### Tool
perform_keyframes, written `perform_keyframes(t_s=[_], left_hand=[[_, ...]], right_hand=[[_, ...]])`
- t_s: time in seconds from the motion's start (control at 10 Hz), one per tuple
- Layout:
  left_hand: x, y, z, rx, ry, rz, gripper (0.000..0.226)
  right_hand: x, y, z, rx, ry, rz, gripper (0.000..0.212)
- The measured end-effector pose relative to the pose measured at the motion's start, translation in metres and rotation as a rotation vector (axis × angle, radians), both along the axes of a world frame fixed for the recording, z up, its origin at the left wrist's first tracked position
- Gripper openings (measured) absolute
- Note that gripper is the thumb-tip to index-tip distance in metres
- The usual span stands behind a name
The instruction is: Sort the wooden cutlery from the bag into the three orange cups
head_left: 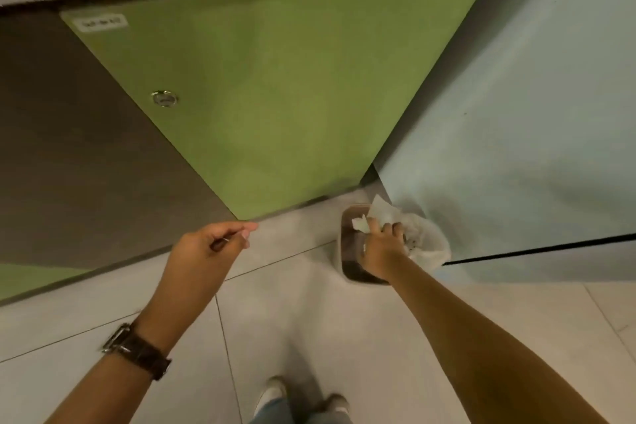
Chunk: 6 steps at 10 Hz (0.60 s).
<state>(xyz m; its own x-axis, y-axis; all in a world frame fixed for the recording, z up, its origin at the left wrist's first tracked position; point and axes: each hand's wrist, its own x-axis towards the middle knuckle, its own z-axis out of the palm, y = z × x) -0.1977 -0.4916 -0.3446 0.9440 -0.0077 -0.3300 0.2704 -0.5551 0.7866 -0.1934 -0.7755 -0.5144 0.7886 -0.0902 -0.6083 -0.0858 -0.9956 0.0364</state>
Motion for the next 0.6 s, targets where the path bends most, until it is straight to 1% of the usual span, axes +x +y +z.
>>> perform_keyframes(t_s=[0.1,0.2,0.3,0.4,0.5,0.6], left_hand=[[0.008,-0.007,-0.05,-0.013,-0.036,0.0,0.022],[0.009,-0.012,-0.079,-0.003,-0.025,-0.013,0.027],[0.002,-0.014,-0.077,0.012,-0.011,-0.029,0.028],[-0.009,-0.012,-0.039,0.02,0.016,-0.059,0.024],[-0.01,-0.007,0.025,0.062,0.028,-0.089,0.019],[-0.011,0.003,0.106,0.076,0.004,-0.078,0.018]], right_hand=[[-0.001,-0.005,-0.058,0.06,0.075,0.053,0.078],[-0.009,-0.014,-0.098,0.109,0.165,0.1,0.087],[-0.006,-0.013,-0.09,0.136,0.233,0.085,0.083],[-0.002,0.0,-0.038,0.13,0.195,0.092,0.076],[-0.001,0.014,0.051,0.118,0.146,0.146,0.077],[-0.004,0.023,0.149,0.204,0.084,0.141,0.067]])
